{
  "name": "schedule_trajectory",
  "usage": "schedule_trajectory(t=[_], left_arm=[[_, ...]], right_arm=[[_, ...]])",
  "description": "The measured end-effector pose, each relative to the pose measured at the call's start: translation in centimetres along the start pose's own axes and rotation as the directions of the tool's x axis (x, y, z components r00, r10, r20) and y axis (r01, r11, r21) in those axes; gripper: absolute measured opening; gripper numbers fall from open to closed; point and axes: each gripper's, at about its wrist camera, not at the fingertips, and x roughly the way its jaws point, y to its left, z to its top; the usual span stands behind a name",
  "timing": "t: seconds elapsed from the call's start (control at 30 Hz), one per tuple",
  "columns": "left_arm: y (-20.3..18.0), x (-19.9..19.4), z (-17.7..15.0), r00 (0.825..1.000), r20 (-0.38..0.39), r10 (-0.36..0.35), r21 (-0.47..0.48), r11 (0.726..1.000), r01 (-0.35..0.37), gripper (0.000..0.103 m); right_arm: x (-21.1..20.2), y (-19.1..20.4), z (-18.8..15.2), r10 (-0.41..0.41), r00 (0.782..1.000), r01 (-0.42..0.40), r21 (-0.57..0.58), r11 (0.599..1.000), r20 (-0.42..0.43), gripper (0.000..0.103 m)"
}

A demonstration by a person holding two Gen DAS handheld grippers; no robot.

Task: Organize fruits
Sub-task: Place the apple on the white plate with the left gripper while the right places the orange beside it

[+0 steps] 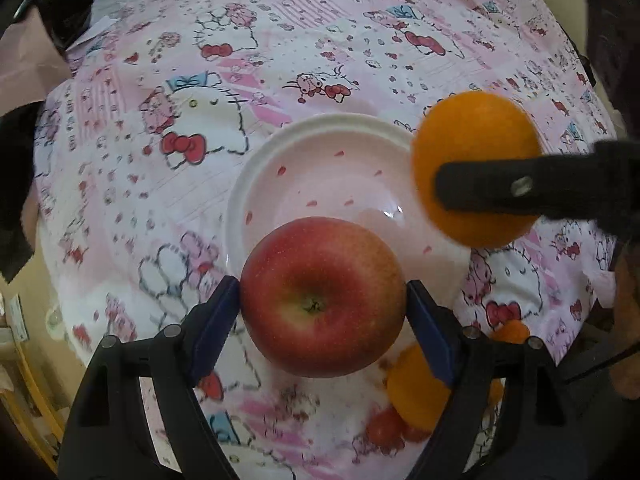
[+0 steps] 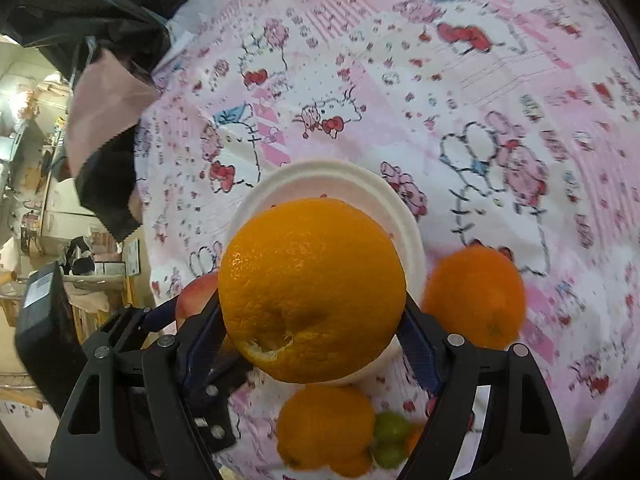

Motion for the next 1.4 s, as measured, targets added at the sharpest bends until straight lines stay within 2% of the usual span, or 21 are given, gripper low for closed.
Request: schedule_trajectory(t=[0.13,0.2,0.6,0.87,1.4], left_arm=[[-0.2,1.6,1.1,1.000,-0.019,-0.016,0.034,0.999,0.017,0.080],[0.1,2.6,1.5,0.999,-0.037,-0.007,0.036,0.999,0.009,0.080],[0.4,4.2,2.5,0.999,-0.035,0.021,0.060,0.998,-0.018,0.081],[1.2,2.7,2.0,1.000,-0.008,-0.019,0.024,1.000,0.019,0.082],[0.1,0.2,1.4,0.998,0.061,-0.008,0.004,1.000,0.008,0.082]], right_arm=[[2.5,-0.3,1.1,0.003,0.999,-0.001,0.038,0.999,-0.044,0.082],[3.4,-0.3,1.5,-0.026,0.998,0.029,0.050,0.998,-0.054,0.082],[4.9,0.8,2.5,-0.151,0.988,0.151,0.004,0.989,-0.023,0.084],[3.1,0.6,2.9,-0.097,0.995,0.097,0.012,0.995,0.033,0.083],[0.1,0.5,2.0,-0.082,0.994,0.081,0.018,0.997,0.072,0.084]])
